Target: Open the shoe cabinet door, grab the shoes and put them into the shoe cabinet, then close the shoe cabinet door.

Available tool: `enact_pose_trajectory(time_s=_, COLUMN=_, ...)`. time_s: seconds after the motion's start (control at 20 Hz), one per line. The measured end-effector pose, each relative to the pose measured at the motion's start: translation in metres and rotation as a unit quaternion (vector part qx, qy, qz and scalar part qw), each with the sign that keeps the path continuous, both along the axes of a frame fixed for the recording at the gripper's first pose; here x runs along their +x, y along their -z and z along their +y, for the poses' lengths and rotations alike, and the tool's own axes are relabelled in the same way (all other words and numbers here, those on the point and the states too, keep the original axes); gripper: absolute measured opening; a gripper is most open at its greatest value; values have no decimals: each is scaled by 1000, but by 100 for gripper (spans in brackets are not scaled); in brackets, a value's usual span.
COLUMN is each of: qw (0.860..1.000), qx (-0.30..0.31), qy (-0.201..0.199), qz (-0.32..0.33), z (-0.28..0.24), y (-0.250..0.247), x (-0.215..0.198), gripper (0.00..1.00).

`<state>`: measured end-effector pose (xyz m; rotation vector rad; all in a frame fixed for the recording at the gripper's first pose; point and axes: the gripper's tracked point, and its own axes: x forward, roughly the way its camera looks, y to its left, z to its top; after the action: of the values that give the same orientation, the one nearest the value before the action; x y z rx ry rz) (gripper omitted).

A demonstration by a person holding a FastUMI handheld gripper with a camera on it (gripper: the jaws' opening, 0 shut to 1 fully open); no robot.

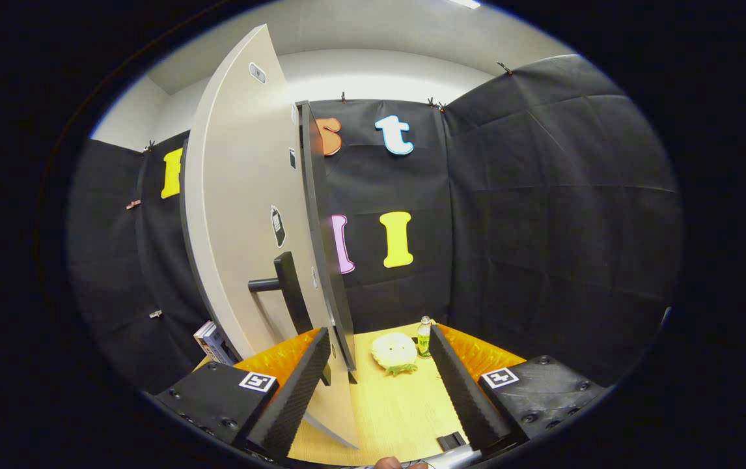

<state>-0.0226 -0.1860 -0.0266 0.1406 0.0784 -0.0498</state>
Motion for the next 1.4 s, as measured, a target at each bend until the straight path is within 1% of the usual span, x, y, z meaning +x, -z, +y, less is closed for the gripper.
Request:
enact_pose_trajectory(time_s=0.1, qw=1000, qx=-7, qy=-3, qz=2, z=1, y=-1, x=-1, gripper=99)
enact_pose_trajectory(time_s=0.2, qw=1000, qx=-10, qy=3, qz=2, z=1, y=-2, x=0, gripper=99)
enact_pose_trajectory(time_s=0.4, qw=1000, qx=0, qy=11, qz=2, z=7, y=-2, x=-2, gripper=98)
enact_pose_trajectory(time_s=0.55, qw=1000, qx=-4, qy=13, qz=0, z=33, y=-3, x=-5, gripper=98)
enact_pose_trajectory(time_s=1.05, qw=1000, qx=-9, qy=-7, qz=0, z=110, y=-1, x=-7, gripper=99)
enact_pose_trajectory(time_s=1.4, qw=999, qx=2, qy=-38, qz=2, z=168, y=1, x=5, gripper=99)
